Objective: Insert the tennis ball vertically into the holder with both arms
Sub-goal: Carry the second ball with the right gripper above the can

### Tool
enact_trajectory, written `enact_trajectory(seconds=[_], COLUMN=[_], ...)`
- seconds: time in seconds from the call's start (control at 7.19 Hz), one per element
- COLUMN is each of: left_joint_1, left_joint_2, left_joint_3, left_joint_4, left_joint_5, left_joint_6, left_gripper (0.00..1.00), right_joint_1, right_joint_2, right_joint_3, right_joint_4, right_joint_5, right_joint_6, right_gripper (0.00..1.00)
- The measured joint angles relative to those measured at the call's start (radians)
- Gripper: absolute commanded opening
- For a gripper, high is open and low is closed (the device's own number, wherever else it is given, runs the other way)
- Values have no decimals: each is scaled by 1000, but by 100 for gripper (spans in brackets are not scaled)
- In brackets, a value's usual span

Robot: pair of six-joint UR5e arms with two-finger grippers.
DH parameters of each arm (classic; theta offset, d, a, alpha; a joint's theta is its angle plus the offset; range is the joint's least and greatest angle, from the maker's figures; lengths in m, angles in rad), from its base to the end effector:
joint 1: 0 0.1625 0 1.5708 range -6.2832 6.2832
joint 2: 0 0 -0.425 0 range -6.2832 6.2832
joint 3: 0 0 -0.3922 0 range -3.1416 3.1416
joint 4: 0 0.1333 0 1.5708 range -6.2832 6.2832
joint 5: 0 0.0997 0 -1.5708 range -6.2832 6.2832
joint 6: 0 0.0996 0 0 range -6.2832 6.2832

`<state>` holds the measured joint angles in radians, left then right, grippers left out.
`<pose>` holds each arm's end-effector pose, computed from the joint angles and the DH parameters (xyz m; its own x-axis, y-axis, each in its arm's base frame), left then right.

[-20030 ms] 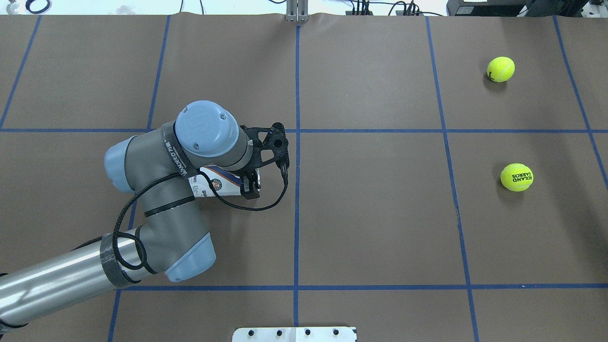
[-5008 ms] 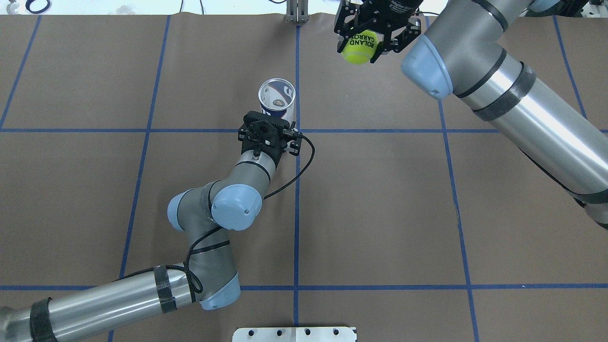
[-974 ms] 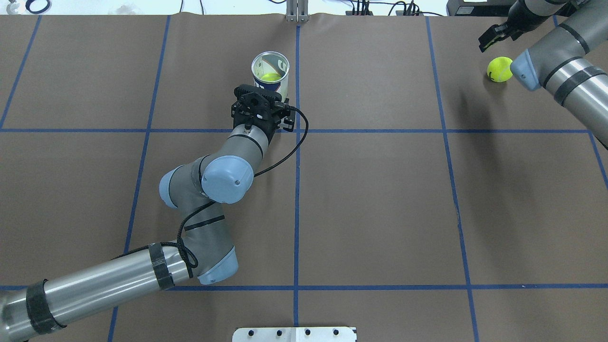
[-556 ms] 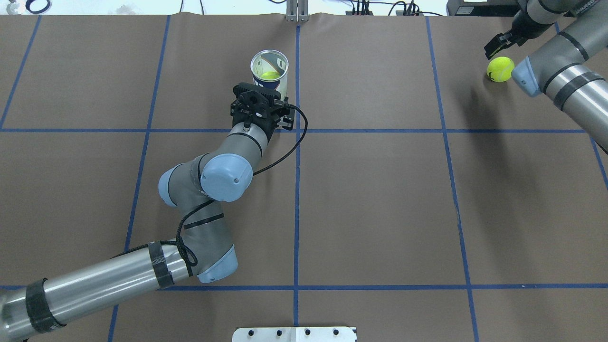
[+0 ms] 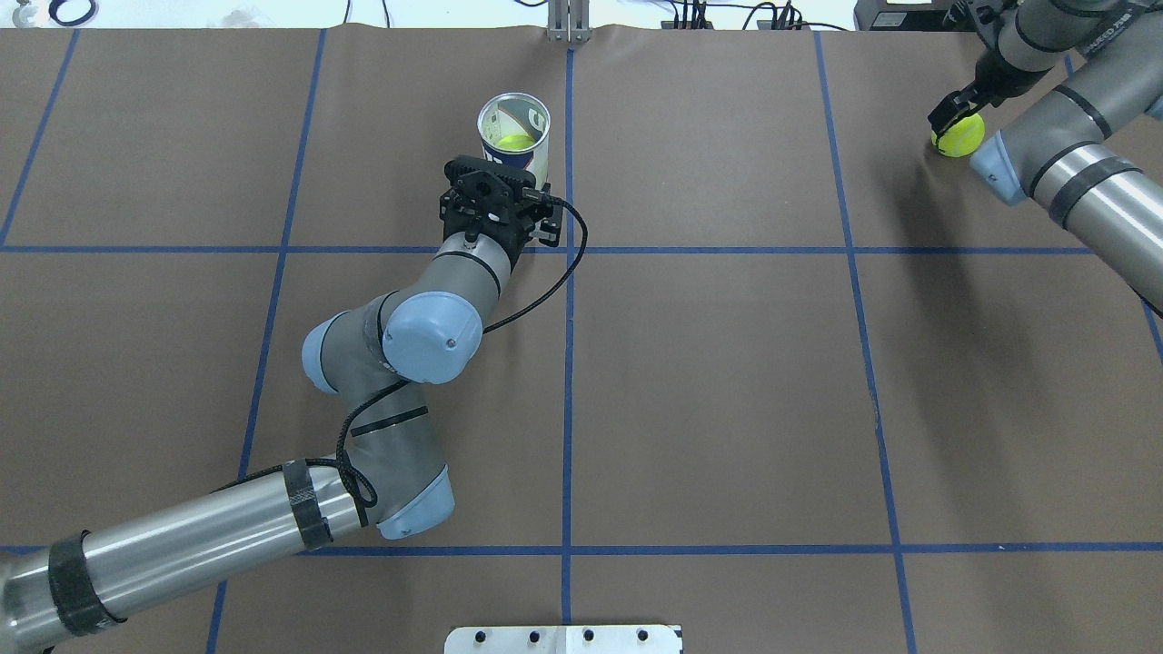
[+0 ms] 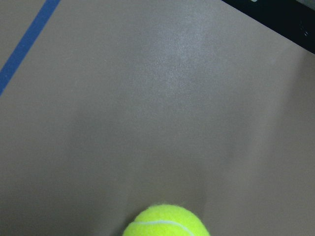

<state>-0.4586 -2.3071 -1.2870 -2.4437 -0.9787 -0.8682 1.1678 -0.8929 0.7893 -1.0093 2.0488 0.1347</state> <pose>0.5822 -0.4981 0.2293 0.7173 0.2439 -0.6527 0.5100 0.4544 0.7303 -0.2274 -0.7566 0.5693 0.7776 -0.4196 0.4682 0.2496 0.8895 0.3826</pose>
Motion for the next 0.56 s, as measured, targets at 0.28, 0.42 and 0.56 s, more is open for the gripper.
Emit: enact_trajectory(seconds=[0.28, 0.42, 0.56], left_joint_1=[0, 0, 0], left_joint_2=[0, 0, 0], left_joint_3=[0, 0, -1], left_joint_4=[0, 0, 0], left_joint_5=[0, 0, 0], left_joint_6=[0, 0, 1], left_gripper=[69, 69, 69], right_joint_1=[-6, -9, -10], right_joint_2=[-6, -5, -3], right_joint_3=[-17, -22, -24], right_joint_4=[0, -1, 0], right_joint_5=[-1, 0, 1], right_joint_6=[-8, -7, -5], right_gripper=[85, 46, 0])
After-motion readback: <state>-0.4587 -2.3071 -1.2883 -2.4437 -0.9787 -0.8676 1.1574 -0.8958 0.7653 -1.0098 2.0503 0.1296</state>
